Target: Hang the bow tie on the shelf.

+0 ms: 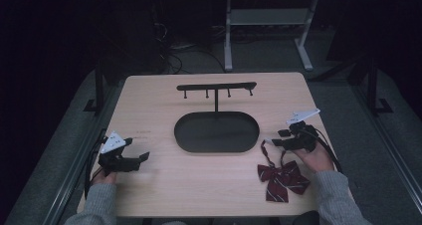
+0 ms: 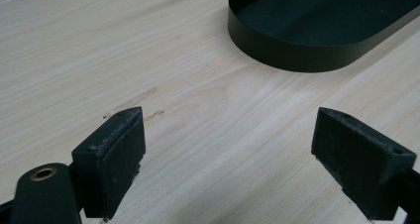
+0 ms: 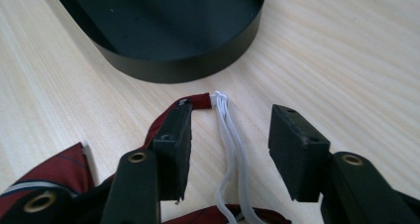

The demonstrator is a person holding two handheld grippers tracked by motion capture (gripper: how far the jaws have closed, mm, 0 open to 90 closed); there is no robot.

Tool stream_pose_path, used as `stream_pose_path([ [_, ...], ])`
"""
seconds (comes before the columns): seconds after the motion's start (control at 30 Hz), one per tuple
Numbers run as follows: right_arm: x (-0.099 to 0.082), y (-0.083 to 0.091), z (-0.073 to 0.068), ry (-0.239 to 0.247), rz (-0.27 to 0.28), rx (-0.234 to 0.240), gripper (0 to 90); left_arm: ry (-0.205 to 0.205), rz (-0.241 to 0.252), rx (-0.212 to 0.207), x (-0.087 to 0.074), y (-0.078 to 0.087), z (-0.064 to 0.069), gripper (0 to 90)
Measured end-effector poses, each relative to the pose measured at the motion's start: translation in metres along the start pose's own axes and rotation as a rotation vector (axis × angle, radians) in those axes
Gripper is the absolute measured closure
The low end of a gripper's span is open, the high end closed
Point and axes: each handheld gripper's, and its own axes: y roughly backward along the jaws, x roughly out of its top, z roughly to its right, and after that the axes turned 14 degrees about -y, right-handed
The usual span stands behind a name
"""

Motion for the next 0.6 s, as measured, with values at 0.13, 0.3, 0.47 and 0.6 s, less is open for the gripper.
stream_pose_path([
  [0.13,-0.001,-0.01,0.004,-0.004,-0.033,-0.003,55.5,-0.002,-0.001,-0.001,0.0,0.0,0.0,13.0],
  [0.3,-0.004,-0.017,0.007,0.002,-0.058,-0.012,62.2,-0.001,-0.002,-0.002,0.0,0.0,0.0,13.0],
  [0.47,-0.006,-0.021,0.006,0.018,-0.075,-0.014,73.2,-0.005,-0.004,-0.001,0.0,-0.001,0.0,13.0],
  [0.6,-0.005,-0.02,0.005,0.028,-0.075,-0.018,78.9,-0.006,-0.009,-0.003,0.0,0.0,0.0,13.0],
])
